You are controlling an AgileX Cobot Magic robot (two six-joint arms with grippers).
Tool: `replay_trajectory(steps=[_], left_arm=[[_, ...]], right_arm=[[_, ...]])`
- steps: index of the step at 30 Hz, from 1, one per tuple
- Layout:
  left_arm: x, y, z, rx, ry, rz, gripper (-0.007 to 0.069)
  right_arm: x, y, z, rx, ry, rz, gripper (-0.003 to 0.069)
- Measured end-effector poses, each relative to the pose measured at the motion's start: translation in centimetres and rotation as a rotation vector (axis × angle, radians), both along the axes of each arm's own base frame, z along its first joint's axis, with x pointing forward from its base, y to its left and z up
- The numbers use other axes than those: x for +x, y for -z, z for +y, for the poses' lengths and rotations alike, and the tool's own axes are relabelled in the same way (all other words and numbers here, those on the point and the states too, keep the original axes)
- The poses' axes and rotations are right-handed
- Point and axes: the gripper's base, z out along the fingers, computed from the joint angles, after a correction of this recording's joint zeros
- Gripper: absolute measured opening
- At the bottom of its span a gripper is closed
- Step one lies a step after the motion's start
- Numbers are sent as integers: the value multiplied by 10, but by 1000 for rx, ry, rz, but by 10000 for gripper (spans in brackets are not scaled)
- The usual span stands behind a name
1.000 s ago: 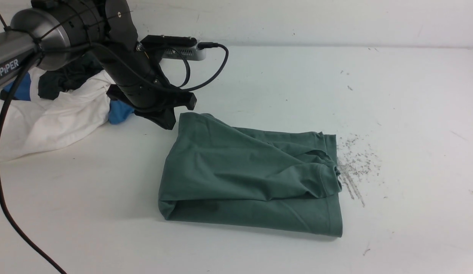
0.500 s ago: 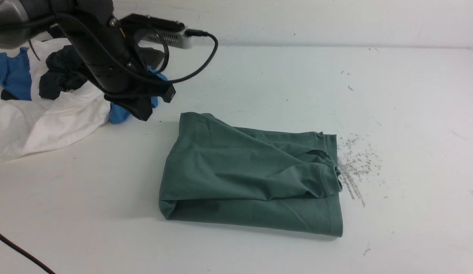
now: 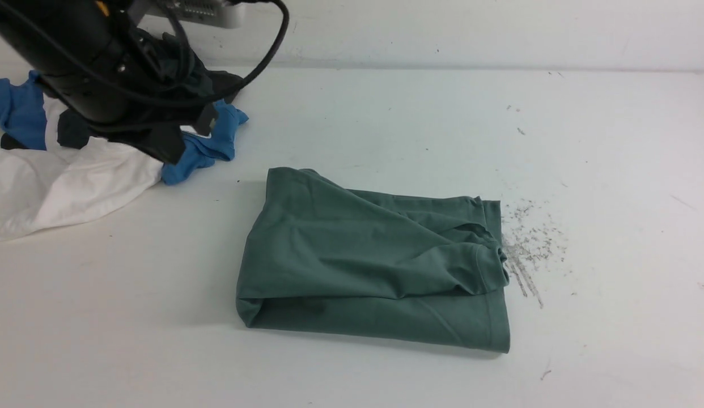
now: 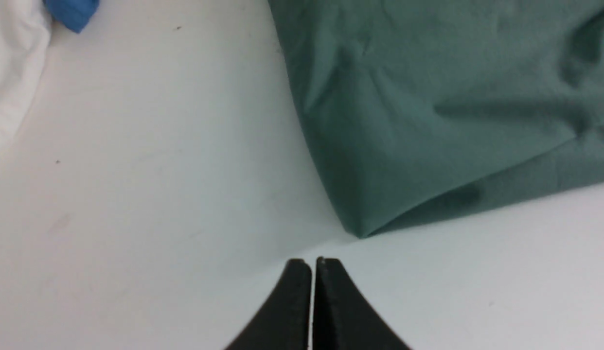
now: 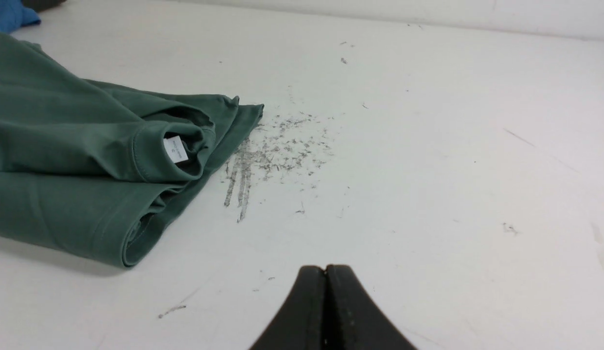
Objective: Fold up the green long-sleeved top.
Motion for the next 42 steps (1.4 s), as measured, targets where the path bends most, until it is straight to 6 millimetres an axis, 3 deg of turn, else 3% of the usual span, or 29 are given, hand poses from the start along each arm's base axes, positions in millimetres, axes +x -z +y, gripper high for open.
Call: replay_trajectory(steps=[2, 10, 12, 13, 14, 15, 17, 18, 19, 23, 30, 42], left_arm=[[-11, -3, 3, -1, 0, -9, -4], [-129, -26, 31, -43, -5, -168, -4], [-158, -21, 37, -63, -7, -205, -4], [-161, -20, 37, -65, -7, -210, -4], [-189, -10, 42, -103, -8, -275, -4], [-191, -6, 43, -105, -8, -273, -4], [-229, 8, 50, -176, -16, -444, -4], [-231, 9, 51, -184, -18, -459, -4], [-247, 19, 55, -222, -26, -578, -4], [-278, 43, 64, -326, -59, -895, -4], [-287, 51, 68, -412, -97, -1050, -4], [-287, 68, 65, -381, -74, -889, -4]], right_arm=[[0, 0, 0, 0, 0, -1, -15], [0, 0, 0, 0, 0, -4, -15], [0, 0, 0, 0, 1, -4, -15], [0, 0, 0, 0, 1, -4, -15], [0, 0, 0, 0, 1, -5, -15], [0, 0, 0, 0, 1, -5, -15], [0, 0, 0, 0, 1, -6, -15], [0, 0, 0, 0, 1, -6, -15], [0, 0, 0, 0, 1, -6, -15], [0, 0, 0, 0, 1, -6, -15], [0, 0, 0, 0, 1, -6, -15], [0, 0, 0, 0, 1, -6, -15]])
